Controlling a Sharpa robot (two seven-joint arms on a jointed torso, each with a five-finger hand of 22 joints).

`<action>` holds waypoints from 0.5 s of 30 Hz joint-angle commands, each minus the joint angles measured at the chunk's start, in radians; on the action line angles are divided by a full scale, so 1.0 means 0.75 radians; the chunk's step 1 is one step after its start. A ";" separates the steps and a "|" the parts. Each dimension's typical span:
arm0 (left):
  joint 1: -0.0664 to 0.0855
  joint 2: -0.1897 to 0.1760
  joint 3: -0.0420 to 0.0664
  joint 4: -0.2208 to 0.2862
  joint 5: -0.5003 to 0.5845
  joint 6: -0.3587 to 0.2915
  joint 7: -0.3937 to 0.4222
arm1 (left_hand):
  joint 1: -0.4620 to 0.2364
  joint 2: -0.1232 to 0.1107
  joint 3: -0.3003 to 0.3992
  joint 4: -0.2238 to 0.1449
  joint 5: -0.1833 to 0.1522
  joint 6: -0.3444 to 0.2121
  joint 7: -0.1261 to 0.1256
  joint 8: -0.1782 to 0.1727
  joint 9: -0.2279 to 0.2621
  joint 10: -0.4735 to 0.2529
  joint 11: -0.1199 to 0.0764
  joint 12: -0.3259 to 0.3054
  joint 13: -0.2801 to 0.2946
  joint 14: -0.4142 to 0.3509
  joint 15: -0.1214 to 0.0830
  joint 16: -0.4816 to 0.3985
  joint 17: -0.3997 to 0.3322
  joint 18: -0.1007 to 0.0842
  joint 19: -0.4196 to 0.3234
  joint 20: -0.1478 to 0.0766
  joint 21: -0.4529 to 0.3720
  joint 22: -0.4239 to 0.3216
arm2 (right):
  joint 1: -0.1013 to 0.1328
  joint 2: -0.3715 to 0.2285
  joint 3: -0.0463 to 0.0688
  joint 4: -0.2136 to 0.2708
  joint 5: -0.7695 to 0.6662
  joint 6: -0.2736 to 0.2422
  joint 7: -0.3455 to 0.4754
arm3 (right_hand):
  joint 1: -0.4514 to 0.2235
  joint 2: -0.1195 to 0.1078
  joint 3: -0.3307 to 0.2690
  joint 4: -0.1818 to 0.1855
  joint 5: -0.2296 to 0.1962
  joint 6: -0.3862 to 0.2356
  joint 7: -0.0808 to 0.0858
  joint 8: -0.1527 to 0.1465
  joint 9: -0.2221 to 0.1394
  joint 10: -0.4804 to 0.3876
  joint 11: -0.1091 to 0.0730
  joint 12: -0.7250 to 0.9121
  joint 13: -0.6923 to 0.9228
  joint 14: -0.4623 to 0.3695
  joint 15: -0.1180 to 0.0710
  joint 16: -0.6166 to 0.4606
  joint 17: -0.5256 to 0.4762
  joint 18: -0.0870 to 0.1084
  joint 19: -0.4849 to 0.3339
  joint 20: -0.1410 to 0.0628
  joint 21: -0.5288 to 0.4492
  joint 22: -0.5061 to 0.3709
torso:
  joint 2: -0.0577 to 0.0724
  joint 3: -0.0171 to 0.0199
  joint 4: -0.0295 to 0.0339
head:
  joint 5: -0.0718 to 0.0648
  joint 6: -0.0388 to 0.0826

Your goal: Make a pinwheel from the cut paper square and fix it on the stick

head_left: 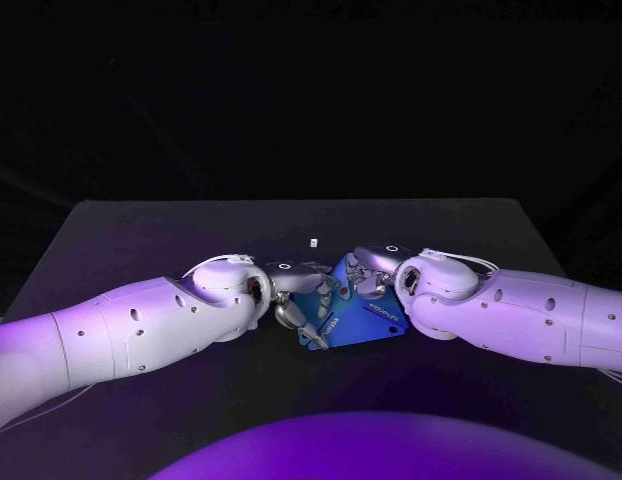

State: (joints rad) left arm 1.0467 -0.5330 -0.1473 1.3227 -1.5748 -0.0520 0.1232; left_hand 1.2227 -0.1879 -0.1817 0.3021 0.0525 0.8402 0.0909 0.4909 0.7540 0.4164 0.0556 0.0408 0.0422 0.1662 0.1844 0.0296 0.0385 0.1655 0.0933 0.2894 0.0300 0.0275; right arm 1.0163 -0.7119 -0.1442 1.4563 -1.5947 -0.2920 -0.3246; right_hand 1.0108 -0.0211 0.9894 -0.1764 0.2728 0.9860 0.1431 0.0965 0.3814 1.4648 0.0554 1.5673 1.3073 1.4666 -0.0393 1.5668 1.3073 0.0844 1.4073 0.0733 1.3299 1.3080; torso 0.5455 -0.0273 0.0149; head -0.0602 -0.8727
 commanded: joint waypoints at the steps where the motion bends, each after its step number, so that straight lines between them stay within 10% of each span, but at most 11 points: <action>1: 0.001 0.006 0.001 0.001 -0.011 0.001 -0.017 | 0.002 0.011 0.007 0.000 -0.002 0.011 0.000 -0.007 -0.002 -0.005 0.001 -0.001 -0.001 -0.010 0.001 -0.005 -0.002 0.002 -0.007 0.000 0.000 0.002 | 0.000 0.007 -0.001 -0.002 -0.058 0.001 -0.014 | -0.009 0.004 0.007 0.000 -0.005 0.006 -0.002 0.007 0.001 0.141 0.003 0.005 0.351 0.139 0.009 0.005 0.351 -0.015 0.009 0.001 0.006 0.026 | 0.000 0.0001 -0.0001 | -0.003 0.000; 15: 0.001 0.007 0.001 -0.012 -0.019 0.039 -0.042 | 0.002 0.030 0.020 0.000 -0.003 0.022 0.008 -0.012 -0.002 0.016 0.010 0.003 0.001 -0.011 0.001 -0.005 -0.001 0.003 -0.006 -0.001 0.001 0.003 | 0.006 0.017 -0.001 -0.015 -0.151 -0.059 -0.054 | -0.009 0.004 0.008 -0.001 -0.008 0.007 -0.002 0.008 0.001 0.141 0.002 0.005 0.351 0.139 0.009 0.005 0.351 -0.014 0.008 0.001 0.005 0.025 | 0.000 -0.0007 -0.0002 | 0.001 0.000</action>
State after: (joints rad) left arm 1.0468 -0.5310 -0.1472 1.3145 -1.5822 -0.0426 0.1021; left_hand 1.2252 -0.1749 -0.1727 0.3022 0.0525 0.8515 0.0950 0.4869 0.7532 0.4239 0.0630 0.0407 0.0421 0.1662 0.1843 0.0296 0.0386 0.1655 0.0933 0.2894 0.0300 0.0285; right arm 1.0195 -0.7004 -0.1446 1.4454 -1.6629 -0.3149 -0.3467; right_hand 1.0108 -0.0211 0.9894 -0.1764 0.2728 0.9859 0.1431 0.0965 0.3814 1.4648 0.0554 1.5673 1.3073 1.4666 -0.0393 1.5667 1.3073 0.0843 1.4073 0.0733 1.3299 1.3079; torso 0.5452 -0.0275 0.0151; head -0.0613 -0.8727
